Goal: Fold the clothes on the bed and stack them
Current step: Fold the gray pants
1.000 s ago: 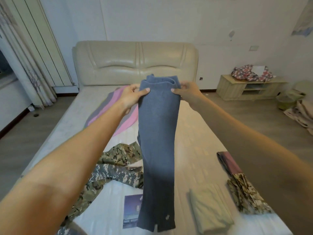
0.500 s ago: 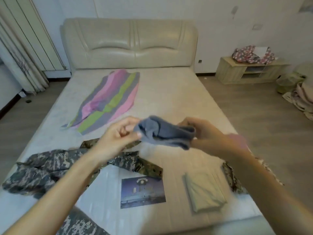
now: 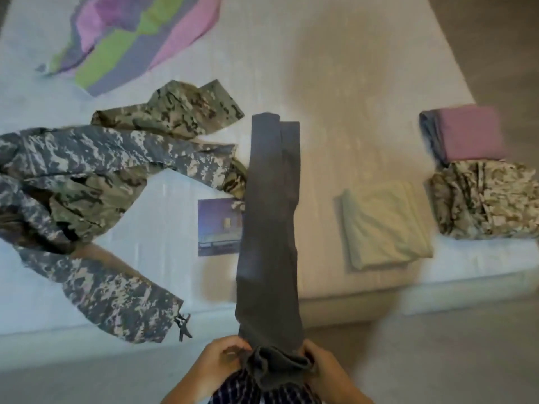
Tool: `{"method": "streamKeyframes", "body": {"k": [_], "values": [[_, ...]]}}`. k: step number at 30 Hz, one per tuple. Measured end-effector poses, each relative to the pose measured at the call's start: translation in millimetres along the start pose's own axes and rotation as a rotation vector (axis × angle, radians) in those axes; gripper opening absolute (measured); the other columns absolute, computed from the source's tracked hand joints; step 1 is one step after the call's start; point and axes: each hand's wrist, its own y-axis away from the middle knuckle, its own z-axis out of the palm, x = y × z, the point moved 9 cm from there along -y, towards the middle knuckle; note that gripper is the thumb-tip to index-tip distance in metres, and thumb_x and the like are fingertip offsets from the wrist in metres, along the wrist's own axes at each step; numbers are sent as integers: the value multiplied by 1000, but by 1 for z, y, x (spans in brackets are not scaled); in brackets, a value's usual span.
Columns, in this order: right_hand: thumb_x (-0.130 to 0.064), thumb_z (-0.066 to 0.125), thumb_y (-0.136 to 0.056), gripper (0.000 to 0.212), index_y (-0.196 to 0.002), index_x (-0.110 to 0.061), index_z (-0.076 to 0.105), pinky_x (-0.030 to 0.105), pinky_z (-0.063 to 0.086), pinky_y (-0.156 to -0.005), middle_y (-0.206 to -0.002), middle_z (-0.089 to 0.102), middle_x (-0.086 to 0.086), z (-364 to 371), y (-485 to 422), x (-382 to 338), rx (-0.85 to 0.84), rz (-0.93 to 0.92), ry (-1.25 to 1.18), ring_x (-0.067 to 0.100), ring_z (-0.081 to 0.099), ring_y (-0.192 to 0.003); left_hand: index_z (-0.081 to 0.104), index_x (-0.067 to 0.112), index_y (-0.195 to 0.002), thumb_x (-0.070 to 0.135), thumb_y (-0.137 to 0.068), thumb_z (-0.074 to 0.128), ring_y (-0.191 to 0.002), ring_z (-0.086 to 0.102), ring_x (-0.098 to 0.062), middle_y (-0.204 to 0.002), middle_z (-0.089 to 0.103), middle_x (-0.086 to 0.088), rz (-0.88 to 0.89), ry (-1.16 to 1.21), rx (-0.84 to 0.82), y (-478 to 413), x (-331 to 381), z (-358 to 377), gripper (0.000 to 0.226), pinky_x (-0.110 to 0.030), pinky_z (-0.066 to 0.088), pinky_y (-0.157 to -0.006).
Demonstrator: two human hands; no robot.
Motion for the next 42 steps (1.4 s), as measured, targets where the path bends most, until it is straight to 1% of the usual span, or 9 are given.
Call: {"method": "streamKeyframes", "body": {"k": [3,8,11,14,20,26,33,37,42], "values": [[-28,64,-71,13,-74,-26,51,12,39,-62,-66,64,-24,-22,-22,-11,17,-62,0,-19,51,-65,70,7,-91,-10,-79,68,-87,67,-17,-87,72,-6,-23,102,54,-27,-2,-16,21,-16,49,-79],[-11,69,-84,27,-104,-2,53,40,54,-81,-103,67,12,-83,-107,-54,192,-129,-173,23,64,-95,64,21,-101,1,-86,65,-88,65,-9,-90,71,9,93,198,262,-106,44,-73,25,-8,49,-71],[-17,67,-86,47,-125,-10,43,22,51,-77,-117,57,4,-104,-168,-62,265,-21,-179,20,60,-98,50,20,-129,15,-90,62,-101,61,-13,-114,62,3,69,172,483,-155,51,-105,41,-13,50,-83],[-22,65,-88,50,-131,-7,44,31,47,-84,-120,57,10,-146,-209,-70,467,36,-71,24,58,-101,36,14,-143,29,-86,68,-128,46,-30,-142,46,-9,3,-12,544,-194,46,-115,68,-44,40,-106],[-22,61,-89,33,-116,-5,59,30,43,-87,-106,65,11,-243,-295,-172,719,-172,21,26,60,-101,43,23,-137,47,-75,73,-123,47,-24,-138,46,-5,149,-204,565,-241,66,-123,73,-42,41,-104],[-31,69,-83,51,-123,-4,53,30,48,-85,-100,58,4,-267,-396,-243,596,-164,-289,21,55,-95,50,48,-100,40,-59,86,-92,49,1,-102,47,20,261,-97,525,-265,54,-133,55,-31,46,-87],[-7,61,-86,15,-87,-20,70,7,47,-64,-78,64,-12,-303,-379,-286,822,-465,-450,-4,58,-73,53,51,-94,42,-56,87,-95,52,-2,-102,48,22,307,-31,435,-273,46,-135,52,-21,43,-83],[-3,59,-88,26,-113,-9,61,26,51,-79,-98,60,3,-310,-387,-236,756,-237,-431,12,57,-80,54,51,-93,45,-53,87,-92,52,0,-100,50,22,322,-37,458,-269,51,-136,53,-37,45,-89],[-20,68,-86,44,-122,-8,46,26,49,-55,-105,56,5,-295,-388,-223,570,-86,-575,21,59,-88,49,54,-95,45,-59,84,-95,51,-1,-103,47,23,292,-57,447,-269,52,-137,51,-39,46,-92]]}}
